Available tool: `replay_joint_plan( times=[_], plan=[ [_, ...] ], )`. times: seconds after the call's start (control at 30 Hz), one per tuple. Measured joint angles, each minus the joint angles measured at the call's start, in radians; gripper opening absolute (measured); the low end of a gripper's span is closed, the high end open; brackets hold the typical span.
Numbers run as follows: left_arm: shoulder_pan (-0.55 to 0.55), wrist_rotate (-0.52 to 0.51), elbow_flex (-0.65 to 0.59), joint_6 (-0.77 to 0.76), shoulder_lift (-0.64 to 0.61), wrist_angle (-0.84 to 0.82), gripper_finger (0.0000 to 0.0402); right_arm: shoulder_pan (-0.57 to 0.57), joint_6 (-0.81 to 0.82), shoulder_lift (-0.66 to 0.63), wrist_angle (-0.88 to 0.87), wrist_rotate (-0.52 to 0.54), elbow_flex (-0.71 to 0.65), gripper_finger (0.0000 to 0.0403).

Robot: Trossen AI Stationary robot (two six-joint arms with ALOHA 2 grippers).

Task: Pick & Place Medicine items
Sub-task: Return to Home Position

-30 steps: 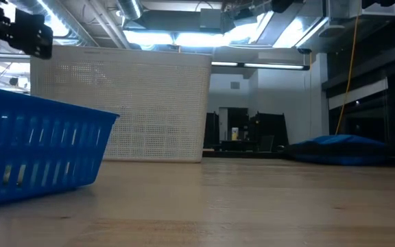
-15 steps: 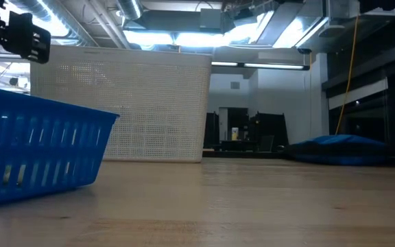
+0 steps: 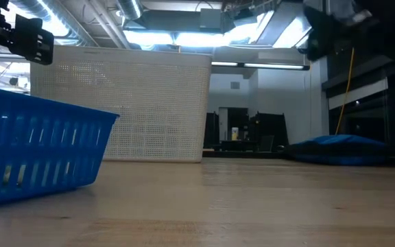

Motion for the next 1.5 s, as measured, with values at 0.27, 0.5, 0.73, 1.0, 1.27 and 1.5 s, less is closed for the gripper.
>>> replay_joint_plan(
  times=[0.27,0.5,0.73,1.0,1.27,1.5],
  plan=[
    [0.002,-0.005,-0.001,0.003,0.0,-0.001,0.023,0.0,0.029,-0.079,0.021,0.067,-0.118,0.0266],
    [0.014,0.008,-0.002,-0.006,0.002,-0.004,0.023,-0.005,-0.047,-0.22,0.047,0.008,-0.119,0.0266],
    [0.014,0.02,-0.002,-0.019,0.002,-0.006,0.023,-0.052,-0.043,-0.534,-0.204,-0.063,-0.119,0.0266],
    [0.014,0.046,-0.002,-0.026,0.002,-0.011,0.023,-0.164,0.045,-0.961,-0.66,-0.062,-0.119,0.0266],
    [0.014,0.046,-0.003,-0.024,0.012,-0.011,0.023,-0.222,0.088,-0.963,-0.948,0.114,-0.116,0.0266],
    [0.014,0.05,-0.003,0.0,0.019,-0.013,0.023,-0.22,0.013,-0.942,-1.011,0.156,-0.114,0.0266]
  ],
)
